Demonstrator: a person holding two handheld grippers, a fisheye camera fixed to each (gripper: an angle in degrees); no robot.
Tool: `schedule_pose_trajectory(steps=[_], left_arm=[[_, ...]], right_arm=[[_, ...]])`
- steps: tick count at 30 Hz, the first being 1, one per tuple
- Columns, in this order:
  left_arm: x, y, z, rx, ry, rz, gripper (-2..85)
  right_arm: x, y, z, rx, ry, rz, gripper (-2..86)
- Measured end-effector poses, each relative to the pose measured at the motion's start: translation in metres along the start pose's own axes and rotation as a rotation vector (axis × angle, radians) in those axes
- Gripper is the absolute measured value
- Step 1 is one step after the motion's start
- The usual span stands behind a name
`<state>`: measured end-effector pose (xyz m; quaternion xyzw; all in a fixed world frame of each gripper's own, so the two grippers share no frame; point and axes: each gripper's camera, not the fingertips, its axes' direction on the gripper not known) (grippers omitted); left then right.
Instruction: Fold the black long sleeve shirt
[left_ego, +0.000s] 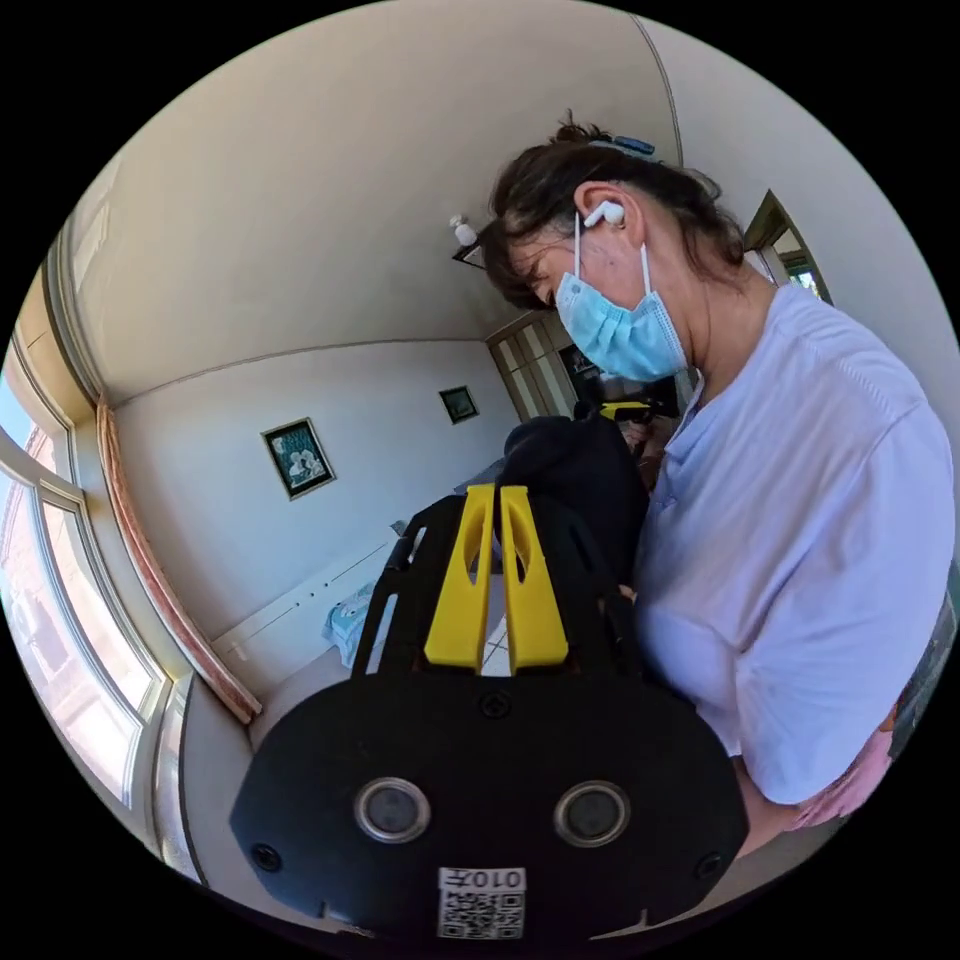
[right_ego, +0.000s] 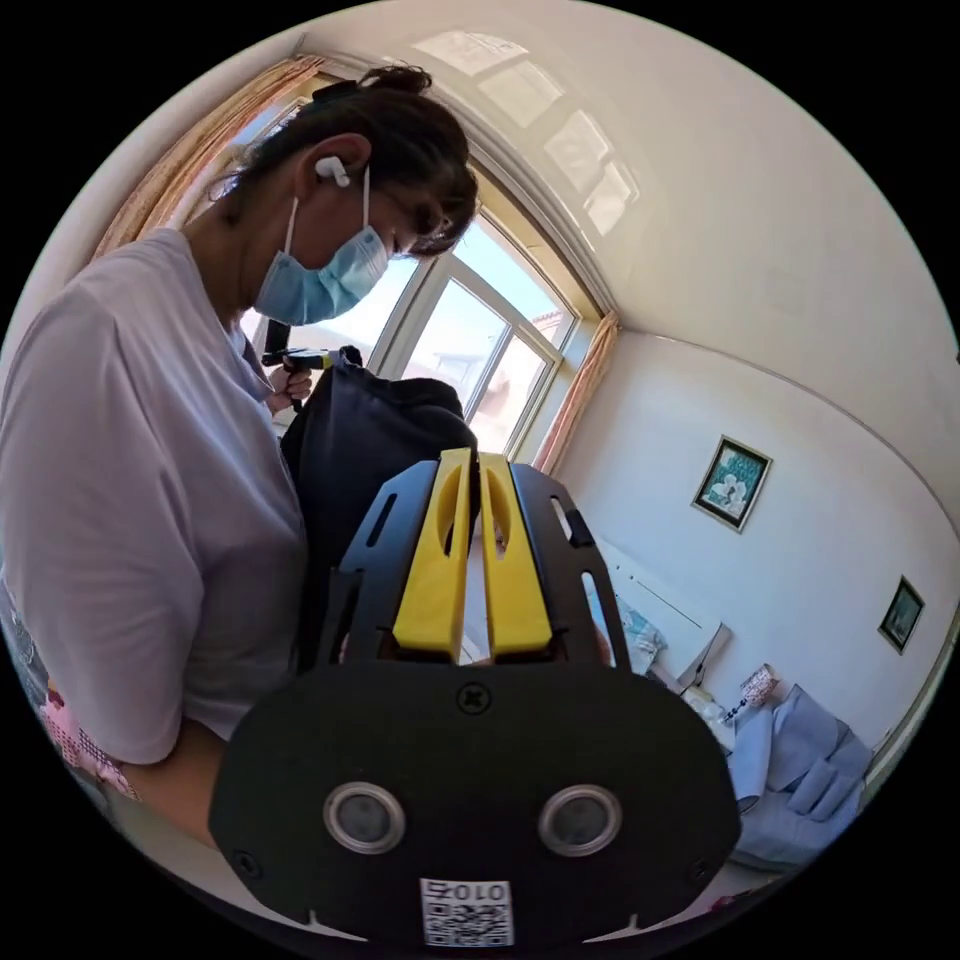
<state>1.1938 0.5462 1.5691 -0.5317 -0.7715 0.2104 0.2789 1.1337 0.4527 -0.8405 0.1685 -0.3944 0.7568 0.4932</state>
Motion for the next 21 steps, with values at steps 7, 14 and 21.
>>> schedule_pose_trajectory(steps=[7,14,21], left_arm=[[-0.091,0.077,0.163,-0.218,0.21,-0.458,-0.4],[-0.164,0.125,0.337,-0.385,0.185,-0.666,-0.3],[-0.16,0.017,0.361,-0.295,0.08,-0.293,-0.3]], right_arm=[[0.08,0.064,0.143,-0.303,-0.099,0.413,1.5],[0.175,0.057,0.28,-0.545,0.075,0.491,1.3],[0.199,-0.013,0.261,-0.378,0.191,0.367,1.3]])
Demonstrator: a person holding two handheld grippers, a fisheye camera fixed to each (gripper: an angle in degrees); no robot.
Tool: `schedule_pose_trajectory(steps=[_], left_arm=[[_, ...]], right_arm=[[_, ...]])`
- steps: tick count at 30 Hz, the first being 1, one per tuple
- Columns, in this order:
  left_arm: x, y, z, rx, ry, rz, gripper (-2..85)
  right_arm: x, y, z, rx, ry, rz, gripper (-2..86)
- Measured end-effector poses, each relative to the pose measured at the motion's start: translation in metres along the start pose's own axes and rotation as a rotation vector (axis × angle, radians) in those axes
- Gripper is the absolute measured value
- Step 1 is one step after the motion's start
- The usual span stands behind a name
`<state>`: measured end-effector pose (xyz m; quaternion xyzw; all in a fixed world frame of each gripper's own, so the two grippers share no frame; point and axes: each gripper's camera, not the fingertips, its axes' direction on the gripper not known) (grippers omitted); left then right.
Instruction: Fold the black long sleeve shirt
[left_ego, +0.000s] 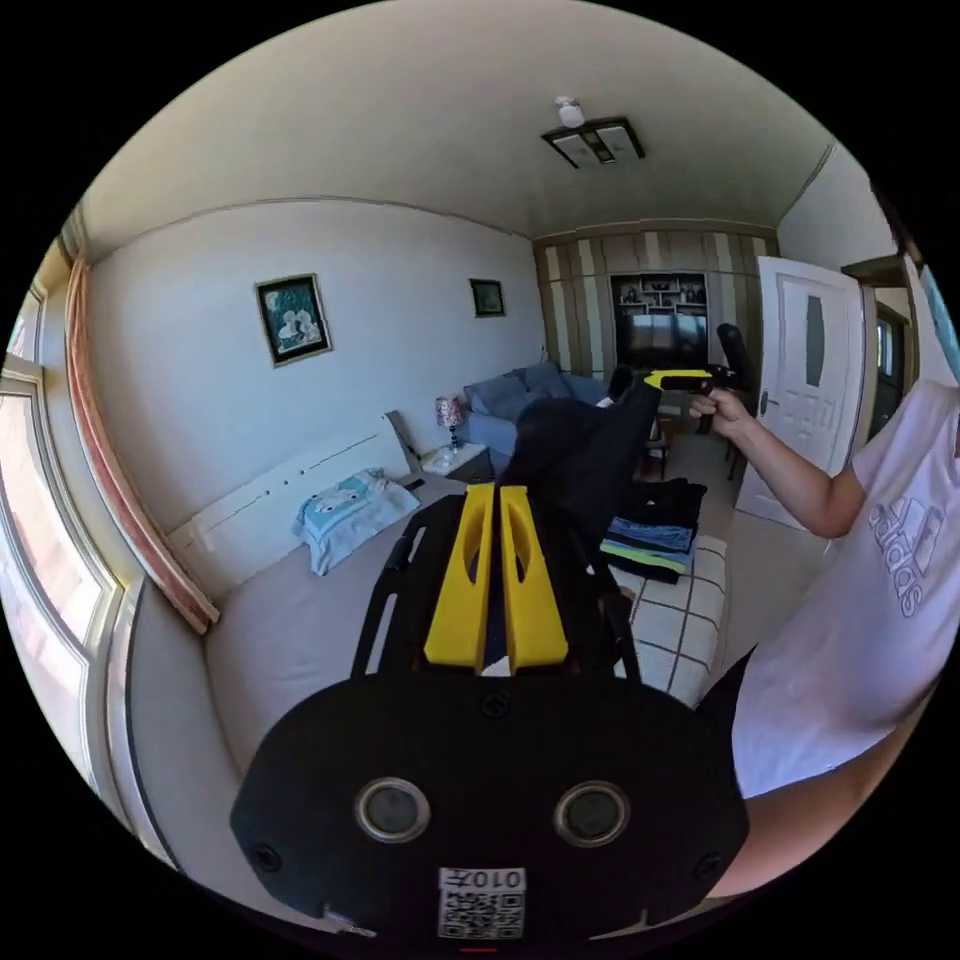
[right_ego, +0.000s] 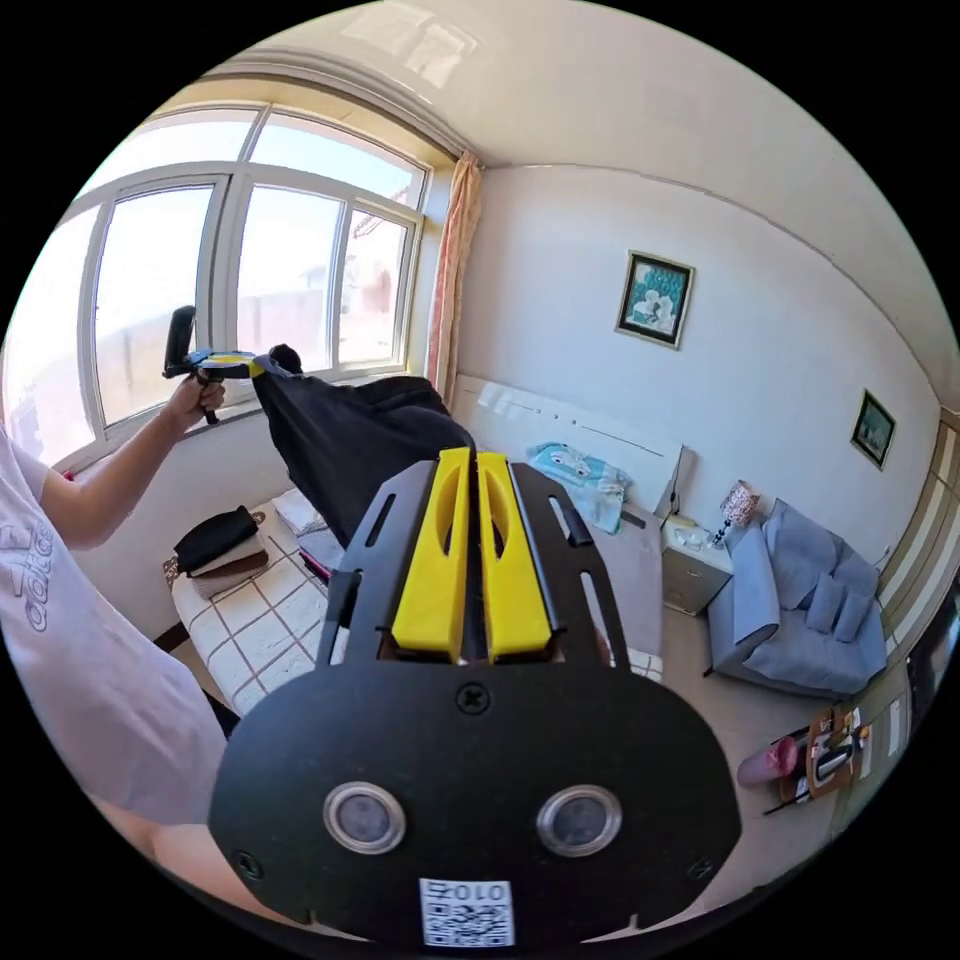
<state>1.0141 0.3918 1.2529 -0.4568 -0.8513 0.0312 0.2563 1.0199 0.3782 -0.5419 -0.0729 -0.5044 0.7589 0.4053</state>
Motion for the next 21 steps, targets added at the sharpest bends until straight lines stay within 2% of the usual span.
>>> schedule_pose_trajectory(steps=[3,6,8,11,15,18,21], left_arm=[[0.036,-0.008,0.031,-0.131,-0.043,0.144,-0.4],[0.064,0.017,0.091,-0.299,0.015,0.201,-0.3],[0.081,0.054,0.153,-0.452,0.112,0.161,-0.3],[0.11,0.109,0.233,-0.623,0.23,0.075,-0.3],[0.148,0.164,0.313,-0.786,0.318,-0.035,-0.3],[0.183,0.198,0.363,-0.948,0.334,-0.056,-0.3],[0.219,0.217,0.395,-1.069,0.358,0.003,-0.3]], right_arm=[[-0.01,0.018,0.027,-0.108,0.025,-0.018,1.3],[-0.004,0.055,0.079,-0.252,-0.063,0.075,1.4],[-0.002,0.084,0.118,-0.349,-0.095,0.115,1.5],[-0.007,0.133,0.187,-0.601,-0.124,0.196,1.8],[-0.017,0.182,0.258,-0.875,-0.161,0.293,2.1],[-0.021,0.197,0.287,-0.986,-0.222,0.332,2.2],[-0.032,0.191,0.304,-1.055,-0.25,0.247,2.3]])
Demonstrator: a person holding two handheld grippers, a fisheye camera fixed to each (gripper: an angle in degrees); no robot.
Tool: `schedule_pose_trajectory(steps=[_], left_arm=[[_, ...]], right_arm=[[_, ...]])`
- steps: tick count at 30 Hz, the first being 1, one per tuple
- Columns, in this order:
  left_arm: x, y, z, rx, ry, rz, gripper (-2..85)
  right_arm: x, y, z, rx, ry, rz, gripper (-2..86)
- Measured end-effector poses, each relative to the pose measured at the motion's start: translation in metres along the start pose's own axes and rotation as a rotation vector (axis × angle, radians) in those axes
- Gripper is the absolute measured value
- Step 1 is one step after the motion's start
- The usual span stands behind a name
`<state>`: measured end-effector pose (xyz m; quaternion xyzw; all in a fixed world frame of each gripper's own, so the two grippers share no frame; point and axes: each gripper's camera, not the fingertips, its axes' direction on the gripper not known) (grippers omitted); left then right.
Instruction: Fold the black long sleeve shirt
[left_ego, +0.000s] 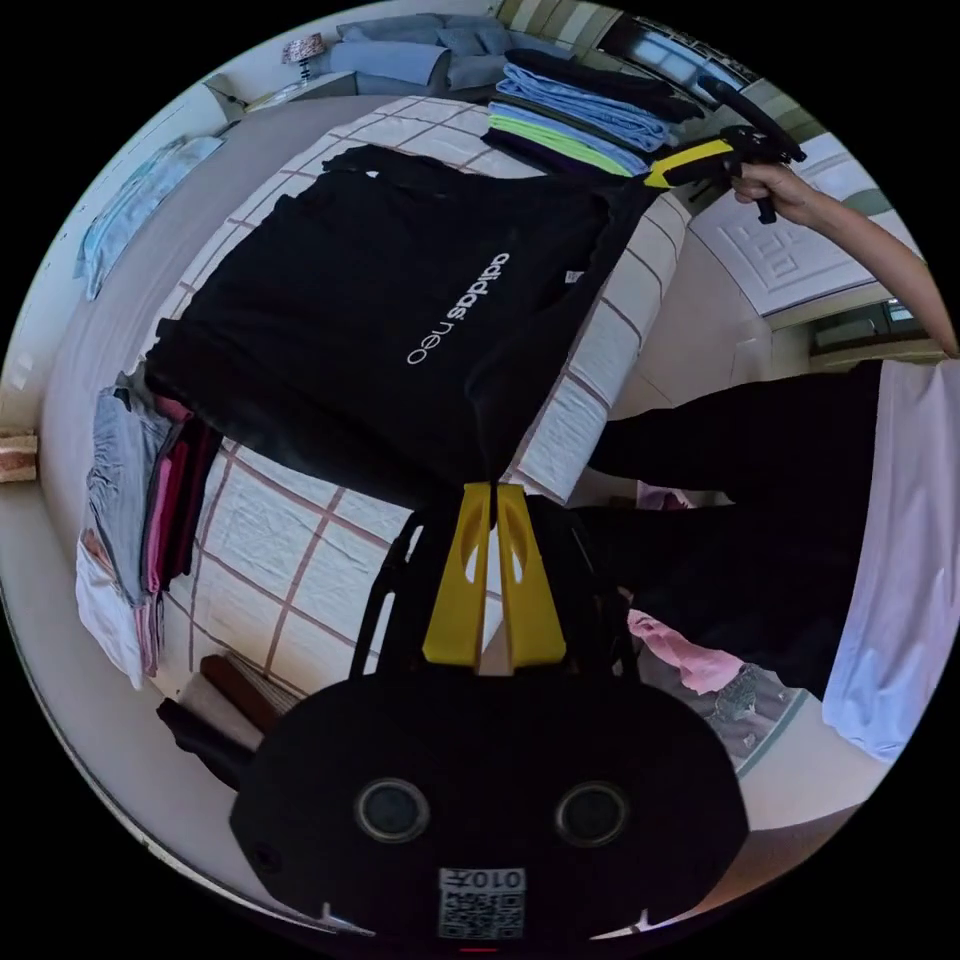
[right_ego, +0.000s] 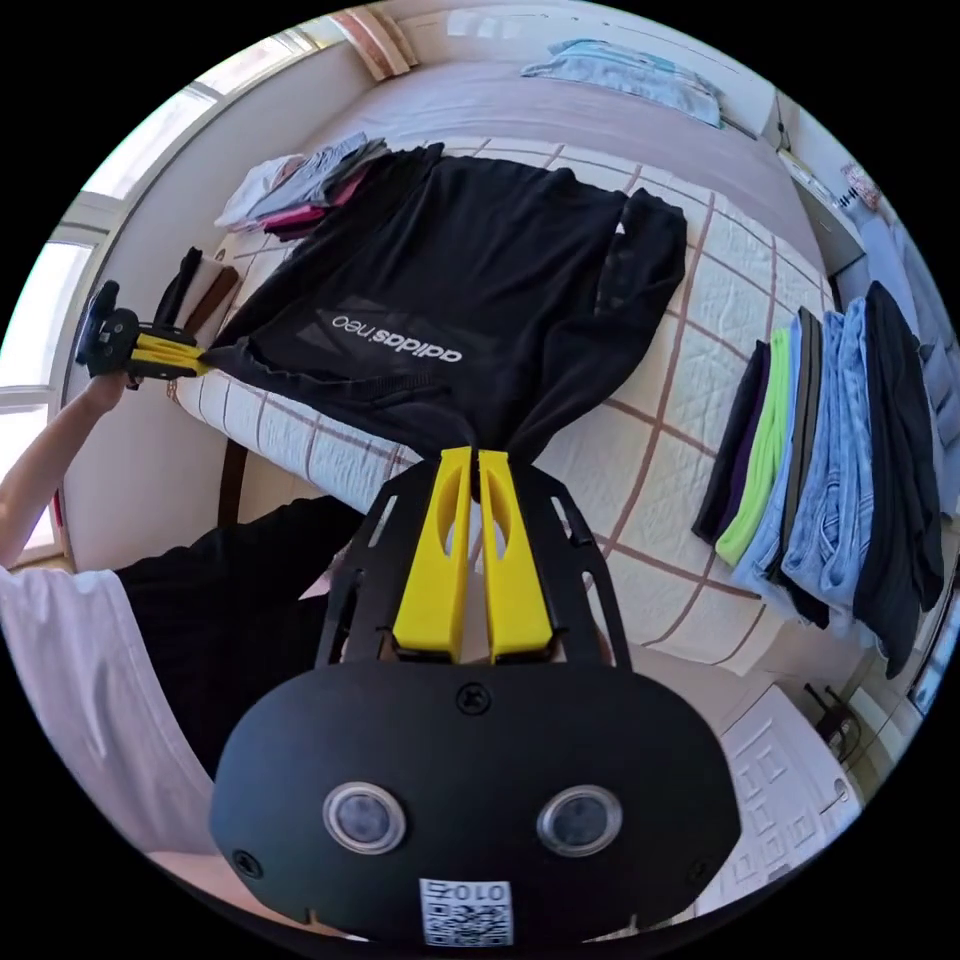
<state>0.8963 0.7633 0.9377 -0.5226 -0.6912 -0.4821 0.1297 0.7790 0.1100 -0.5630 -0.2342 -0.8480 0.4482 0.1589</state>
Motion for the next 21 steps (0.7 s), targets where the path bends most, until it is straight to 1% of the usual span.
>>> schedule_pose_trajectory(steps=[2,6,11,14,19,21], left_arm=[[0.015,-0.013,0.015,-0.048,-0.018,0.007,-0.3],[0.036,-0.03,0.019,-0.043,-0.026,-0.004,-0.3],[0.079,-0.056,0.044,-0.096,-0.002,0.078,-0.3],[0.091,-0.07,0.066,-0.138,0.002,0.042,-0.3],[0.108,-0.099,0.091,-0.198,-0.125,0.045,-0.2],[0.112,-0.107,0.103,-0.213,-0.134,0.052,-0.2]], right_arm=[[-0.008,-0.007,0.0,-0.049,0.03,-0.063,2.3],[-0.014,-0.012,-0.016,-0.09,0.07,-0.141,2.4],[-0.008,-0.009,-0.029,-0.11,0.045,-0.146,2.6],[-0.007,-0.013,-0.02,-0.152,0.027,-0.123,2.9],[-0.009,-0.031,-0.012,-0.197,0.061,-0.091,3.4],[-0.007,-0.042,-0.009,-0.232,0.06,-0.088,3.6]])
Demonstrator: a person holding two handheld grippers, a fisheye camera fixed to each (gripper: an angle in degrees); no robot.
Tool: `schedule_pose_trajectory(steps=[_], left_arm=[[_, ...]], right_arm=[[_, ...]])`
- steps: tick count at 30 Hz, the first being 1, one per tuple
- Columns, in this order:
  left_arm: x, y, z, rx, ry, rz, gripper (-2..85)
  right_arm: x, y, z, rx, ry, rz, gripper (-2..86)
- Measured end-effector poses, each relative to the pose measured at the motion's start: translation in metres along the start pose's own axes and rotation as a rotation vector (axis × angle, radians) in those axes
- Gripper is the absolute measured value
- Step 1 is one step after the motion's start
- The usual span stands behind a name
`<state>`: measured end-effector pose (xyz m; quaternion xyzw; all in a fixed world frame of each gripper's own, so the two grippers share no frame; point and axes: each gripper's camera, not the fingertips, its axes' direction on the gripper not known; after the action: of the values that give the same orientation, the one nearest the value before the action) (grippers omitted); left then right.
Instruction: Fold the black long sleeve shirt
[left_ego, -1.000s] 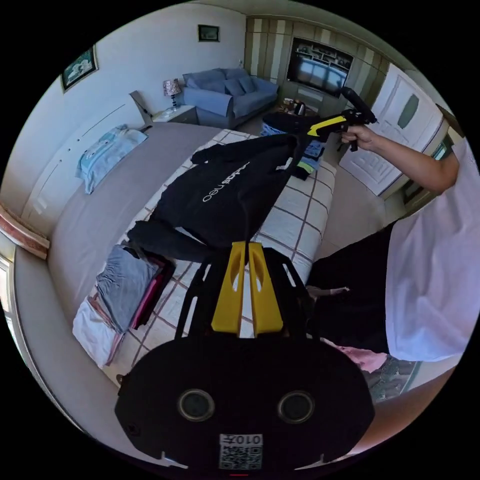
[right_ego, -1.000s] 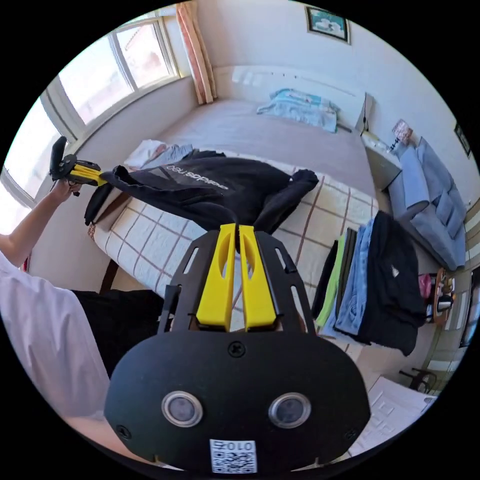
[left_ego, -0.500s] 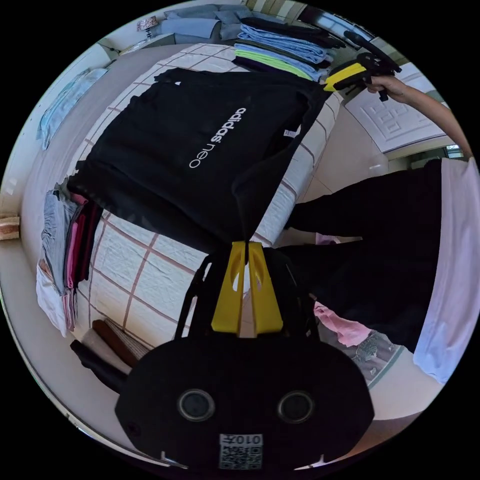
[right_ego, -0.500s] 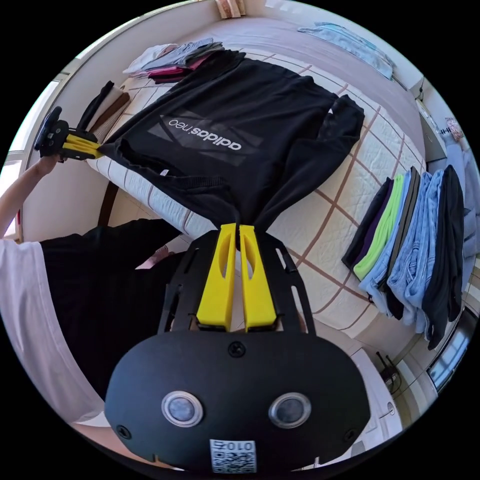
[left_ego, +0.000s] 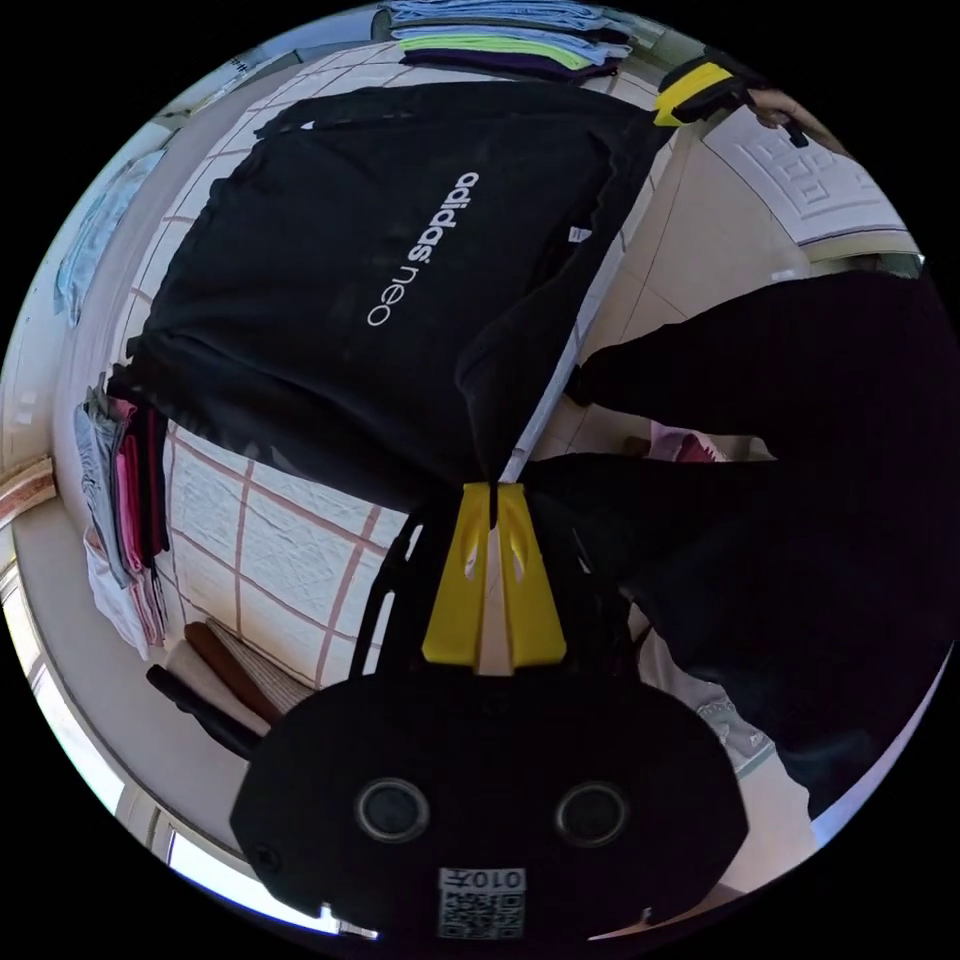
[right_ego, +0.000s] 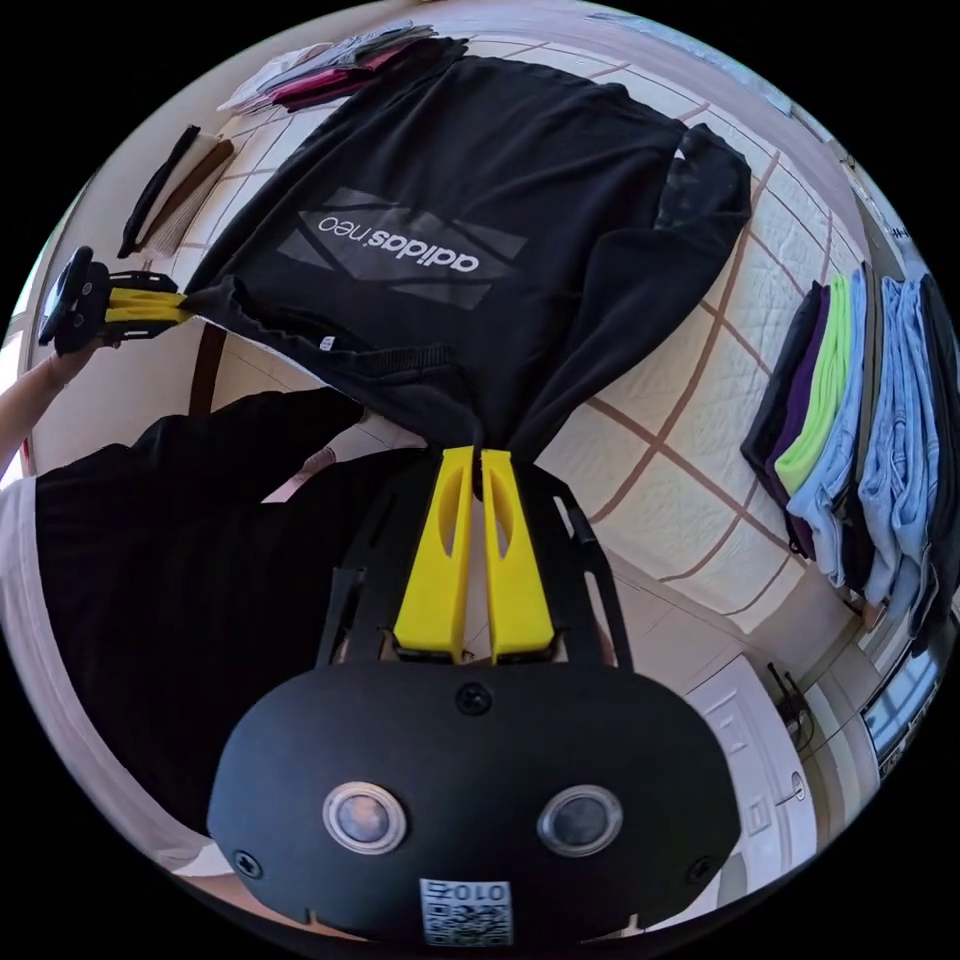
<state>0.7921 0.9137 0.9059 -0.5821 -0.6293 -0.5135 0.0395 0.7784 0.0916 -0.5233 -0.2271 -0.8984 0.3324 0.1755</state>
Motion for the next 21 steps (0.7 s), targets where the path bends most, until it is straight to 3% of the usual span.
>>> schedule_pose_trajectory(steps=[10,15,19,21], left_arm=[[-0.006,-0.026,0.048,-0.001,0.101,-0.136,2.0],[-0.008,-0.018,0.091,-0.043,0.333,-0.171,4.7],[-0.04,0.026,0.103,0.171,0.495,-0.466,6.4],[-0.069,0.052,0.107,0.309,0.556,-0.643,6.9]], right_arm=[[0.022,-0.029,-0.01,-0.103,0.004,0.007,2.8],[0.038,-0.024,0.011,-0.273,-0.152,0.034,1.4],[0.036,-0.012,0.005,-0.226,-0.23,0.032,1.1],[0.027,-0.006,-0.013,-0.112,-0.256,0.007,1.1]])
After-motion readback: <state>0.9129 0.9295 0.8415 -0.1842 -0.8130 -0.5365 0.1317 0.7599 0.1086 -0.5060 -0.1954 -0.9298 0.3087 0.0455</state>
